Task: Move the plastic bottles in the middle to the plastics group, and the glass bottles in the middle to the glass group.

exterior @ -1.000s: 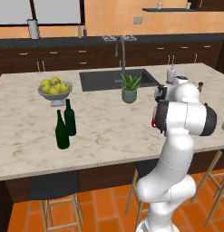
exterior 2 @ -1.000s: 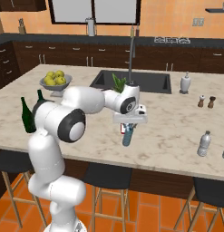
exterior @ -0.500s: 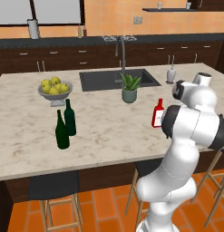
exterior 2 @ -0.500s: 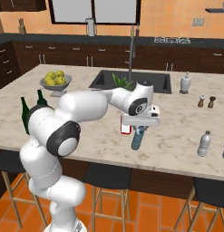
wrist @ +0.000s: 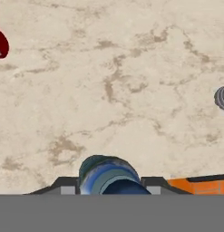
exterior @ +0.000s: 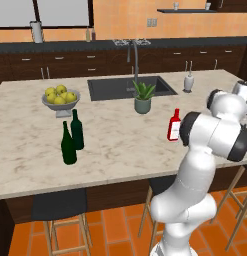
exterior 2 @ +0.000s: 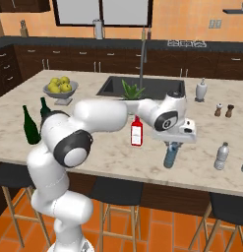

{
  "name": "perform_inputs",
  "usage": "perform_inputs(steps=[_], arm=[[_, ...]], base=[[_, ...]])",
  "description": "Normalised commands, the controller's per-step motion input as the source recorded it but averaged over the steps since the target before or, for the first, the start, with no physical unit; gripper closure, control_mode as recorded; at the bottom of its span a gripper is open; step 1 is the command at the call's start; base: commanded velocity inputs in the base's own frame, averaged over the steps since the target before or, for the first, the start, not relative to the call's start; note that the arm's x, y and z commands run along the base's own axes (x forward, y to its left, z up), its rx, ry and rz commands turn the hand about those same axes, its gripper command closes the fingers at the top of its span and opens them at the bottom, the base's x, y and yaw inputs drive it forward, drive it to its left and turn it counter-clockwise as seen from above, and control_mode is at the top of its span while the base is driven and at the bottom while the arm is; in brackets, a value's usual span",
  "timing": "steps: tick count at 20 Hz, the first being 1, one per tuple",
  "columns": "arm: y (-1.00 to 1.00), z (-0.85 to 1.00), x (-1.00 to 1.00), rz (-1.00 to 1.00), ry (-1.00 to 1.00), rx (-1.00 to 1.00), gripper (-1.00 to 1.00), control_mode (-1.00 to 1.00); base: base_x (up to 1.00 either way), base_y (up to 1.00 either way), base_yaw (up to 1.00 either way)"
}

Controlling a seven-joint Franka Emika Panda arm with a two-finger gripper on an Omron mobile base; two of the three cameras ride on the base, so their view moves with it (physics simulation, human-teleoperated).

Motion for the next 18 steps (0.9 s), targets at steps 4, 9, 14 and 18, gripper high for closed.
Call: perform_inputs(steps=[4, 9, 14, 18], arm=[[-0.99, 0.00, 0.00, -0.25, 0.00, 0.00, 1.00, -1.00], [-0.99, 0.00, 0.00, -0.22, 0.00, 0.00, 1.00, -1.00], [-0.90, -0.02, 0.03, -0.16, 0.00, 0.00, 1.00, -1.00], [-0.51, -0.14, 0.14, -0.13, 0.00, 0.00, 1.00, -1.00]], base=[[0.00, 0.00, 0.00], [0.00, 0.00, 0.00], [0.00, 0.00, 0.00], [0.00, 0.00, 0.00]])
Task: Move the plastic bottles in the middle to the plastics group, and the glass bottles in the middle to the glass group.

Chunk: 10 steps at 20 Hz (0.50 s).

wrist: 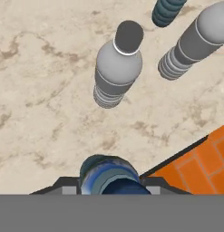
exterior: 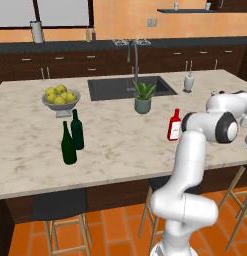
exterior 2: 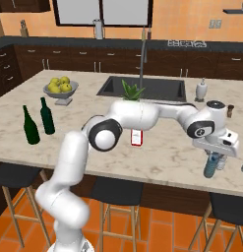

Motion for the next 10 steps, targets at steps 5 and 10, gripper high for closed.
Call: perform_inputs(steps=[5, 10], arm=[[-0.32, -0.19, 0.15, -0.09, 0.00, 0.00, 1.00, -1.00], [0.03, -0.46, 0.02, -0.07, -0.06, -0.02, 1.00, -1.00]], base=[[0.00, 0.00, 0.00], [0.00, 0.00, 0.00]])
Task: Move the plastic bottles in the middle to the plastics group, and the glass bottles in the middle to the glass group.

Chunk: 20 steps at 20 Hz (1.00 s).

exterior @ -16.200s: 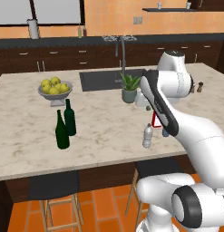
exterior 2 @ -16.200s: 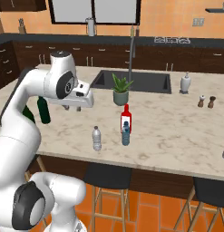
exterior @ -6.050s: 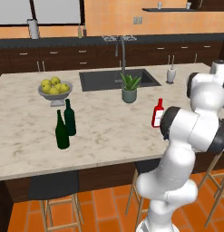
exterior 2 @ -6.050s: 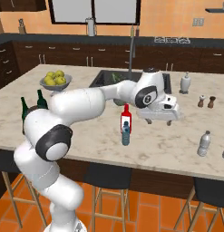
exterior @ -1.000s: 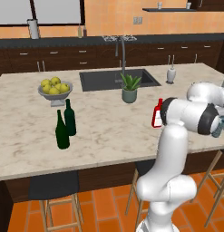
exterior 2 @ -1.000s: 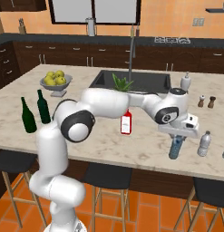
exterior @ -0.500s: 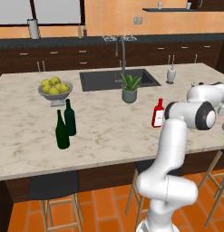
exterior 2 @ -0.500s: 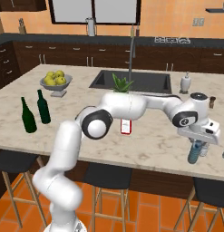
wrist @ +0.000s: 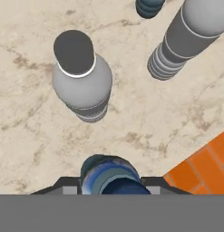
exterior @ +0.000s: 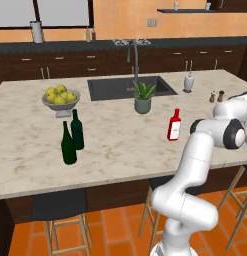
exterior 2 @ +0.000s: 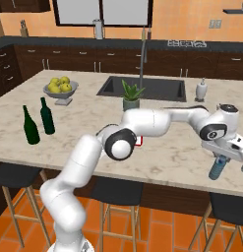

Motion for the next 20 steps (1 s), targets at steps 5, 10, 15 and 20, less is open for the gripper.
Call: perform_inputs(steps=[5, 10, 15, 20], arm=[[0.17, -0.47, 0.15, -0.06, -0.09, -0.05, 1.00, -1.00], [0.23, -0.54, 0.04, -0.04, -0.10, -0.16, 1.00, -1.00], [0.61, -0.73, 0.09, -0.08, -0.01, -0.25, 1.00, -1.00], [0.27, -0.62, 0.12, -0.02, 0.00, -0.19, 1.00, -1.00]], base=[[0.00, 0.00, 0.00], [0.00, 0.00, 0.00], [0.00, 0.00, 0.00], [0.00, 0.00, 0.00]])
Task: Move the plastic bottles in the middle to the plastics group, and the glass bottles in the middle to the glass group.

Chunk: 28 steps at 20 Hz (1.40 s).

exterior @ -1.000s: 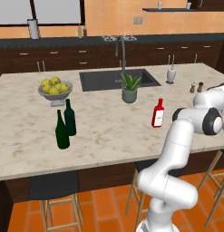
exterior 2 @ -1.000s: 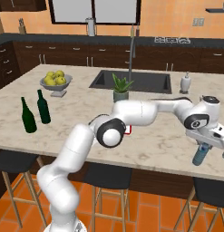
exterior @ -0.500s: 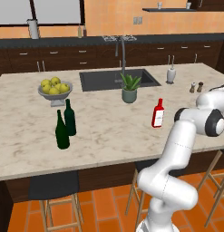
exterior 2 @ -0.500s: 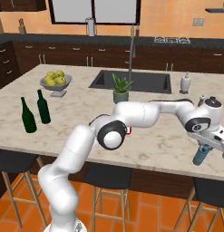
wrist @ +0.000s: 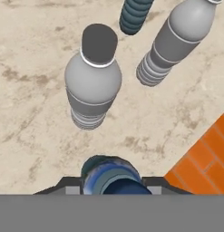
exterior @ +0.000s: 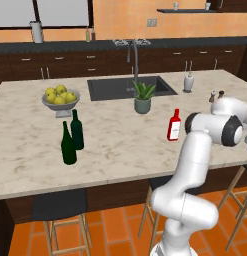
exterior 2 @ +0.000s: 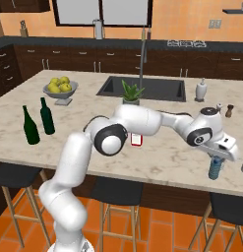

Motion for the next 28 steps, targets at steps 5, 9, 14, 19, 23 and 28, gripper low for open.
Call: perform_inputs(steps=[5, 9, 14, 19, 23, 28], arm=[[-0.09, -0.45, 0.00, 0.00, -0.02, -0.06, -1.00, -1.00], [-0.05, 0.01, 0.00, 0.00, -0.05, 0.00, -1.00, -1.00], [0.10, 0.06, 0.07, 0.00, 0.00, 0.00, -1.00, -1.00], [0.10, 0.38, 0.10, 0.00, 0.00, 0.00, -1.00, -1.00], [0.15, 0.44, -0.16, -0.03, 0.00, 0.00, -1.00, -1.00], [0.76, 0.05, -0.45, -0.06, 0.02, 0.03, -1.00, -1.00]], base=[[0.00, 0.00, 0.00], [0.00, 0.00, 0.00], [0.00, 0.00, 0.00], [0.00, 0.00, 0.00], [0.00, 0.00, 0.00], [0.00, 0.00, 0.00]])
